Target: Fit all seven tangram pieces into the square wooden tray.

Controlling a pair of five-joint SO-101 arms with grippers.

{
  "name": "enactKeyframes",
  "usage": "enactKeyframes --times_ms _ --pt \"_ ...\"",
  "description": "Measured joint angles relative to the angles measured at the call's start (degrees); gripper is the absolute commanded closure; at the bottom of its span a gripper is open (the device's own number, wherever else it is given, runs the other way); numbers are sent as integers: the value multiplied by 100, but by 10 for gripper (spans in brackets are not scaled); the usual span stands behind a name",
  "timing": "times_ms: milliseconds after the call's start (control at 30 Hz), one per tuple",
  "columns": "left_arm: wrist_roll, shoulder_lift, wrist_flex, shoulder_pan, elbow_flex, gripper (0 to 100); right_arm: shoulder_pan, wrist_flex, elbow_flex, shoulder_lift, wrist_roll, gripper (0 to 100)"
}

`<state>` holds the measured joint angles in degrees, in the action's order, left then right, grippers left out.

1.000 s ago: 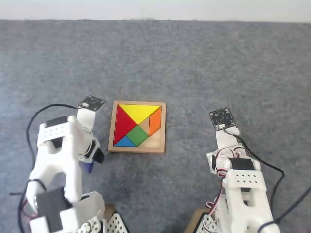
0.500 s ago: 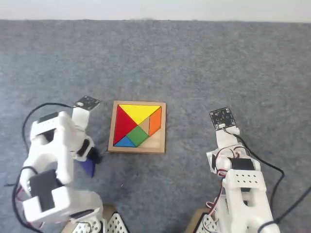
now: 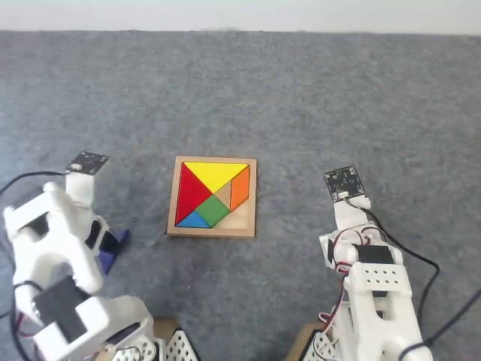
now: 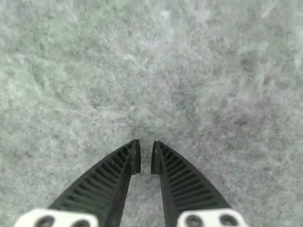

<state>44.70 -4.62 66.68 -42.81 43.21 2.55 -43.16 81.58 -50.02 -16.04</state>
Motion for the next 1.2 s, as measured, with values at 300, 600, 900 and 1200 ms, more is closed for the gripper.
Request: enactKeyframes --times_ms 300,600,900,1200 --pt "53 -35 -589 149 325 783 0 0 0 0 0 937" --pt "299 -132 -501 158 554 829 0 0 0 0 0 937" --pt "404 -264 -88 158 633 848 0 0 0 0 0 937" --pt "404 -1275 976 229 -132 847 0 0 0 0 0 937"
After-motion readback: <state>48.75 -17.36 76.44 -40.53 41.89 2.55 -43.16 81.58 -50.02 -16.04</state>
